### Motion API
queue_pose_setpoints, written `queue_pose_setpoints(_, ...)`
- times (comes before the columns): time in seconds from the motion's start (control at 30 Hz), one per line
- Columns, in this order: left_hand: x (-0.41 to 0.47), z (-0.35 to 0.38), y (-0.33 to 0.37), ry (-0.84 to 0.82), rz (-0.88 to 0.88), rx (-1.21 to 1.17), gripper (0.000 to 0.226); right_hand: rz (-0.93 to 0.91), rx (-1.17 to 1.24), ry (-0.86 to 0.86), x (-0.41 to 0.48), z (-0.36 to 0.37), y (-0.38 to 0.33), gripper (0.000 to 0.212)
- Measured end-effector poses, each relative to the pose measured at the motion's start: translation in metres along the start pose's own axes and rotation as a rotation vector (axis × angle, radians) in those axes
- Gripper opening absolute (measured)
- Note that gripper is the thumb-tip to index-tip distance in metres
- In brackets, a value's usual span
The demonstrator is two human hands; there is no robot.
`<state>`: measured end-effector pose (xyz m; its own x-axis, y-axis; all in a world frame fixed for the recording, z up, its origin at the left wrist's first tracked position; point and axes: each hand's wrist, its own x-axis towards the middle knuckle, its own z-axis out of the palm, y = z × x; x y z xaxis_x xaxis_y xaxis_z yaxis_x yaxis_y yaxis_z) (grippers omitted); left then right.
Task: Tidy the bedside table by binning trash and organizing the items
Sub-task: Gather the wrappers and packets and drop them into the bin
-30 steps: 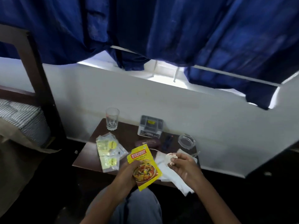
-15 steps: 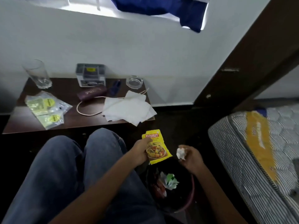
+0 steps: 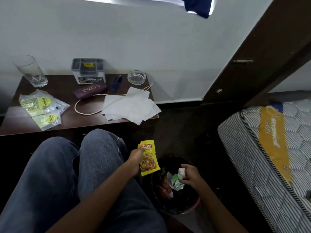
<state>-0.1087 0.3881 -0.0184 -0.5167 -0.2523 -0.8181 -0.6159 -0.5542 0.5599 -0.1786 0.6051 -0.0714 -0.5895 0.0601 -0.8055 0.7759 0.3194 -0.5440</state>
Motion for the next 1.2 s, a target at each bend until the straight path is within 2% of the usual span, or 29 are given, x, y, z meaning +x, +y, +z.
queue_pose_setpoints(0.23,0.000,0.005,-0.001,-0.017,-0.018,0.033,0.022,-0.010,-0.128,0.005,0.003,0.001,0.006,0.048)
queue_pose_setpoints(0.43,0.006,0.005,-0.003,-0.006,-0.021,0.059,0.016,-0.032,-0.007,0.015,0.003,0.004,-0.005,0.023)
queue_pose_setpoints(0.53,0.005,0.007,-0.003,-0.018,-0.005,0.051,0.012,-0.083,0.086,-0.137,-0.005,0.011,-0.021,0.022)
queue_pose_setpoints(0.67,0.003,0.008,-0.001,-0.034,0.009,0.021,0.010,-0.148,0.022,-0.431,-0.021,0.029,-0.040,0.026)
queue_pose_setpoints(0.8,0.001,0.011,-0.002,-0.079,0.033,-0.001,0.015,-0.197,-0.032,-0.504,-0.032,0.046,-0.049,0.016)
queue_pose_setpoints(0.93,-0.003,0.011,-0.003,-0.121,0.049,0.041,0.026,-0.214,-0.056,-0.467,-0.031,0.045,-0.053,0.009)
queue_pose_setpoints(1.0,-0.007,0.010,-0.002,-0.132,0.040,0.054,0.026,-0.206,-0.025,-0.391,-0.029,0.039,-0.050,0.011)
queue_pose_setpoints(1.2,-0.010,0.005,0.001,-0.086,0.059,0.053,0.034,-0.106,0.008,0.042,0.009,-0.001,0.005,0.021)
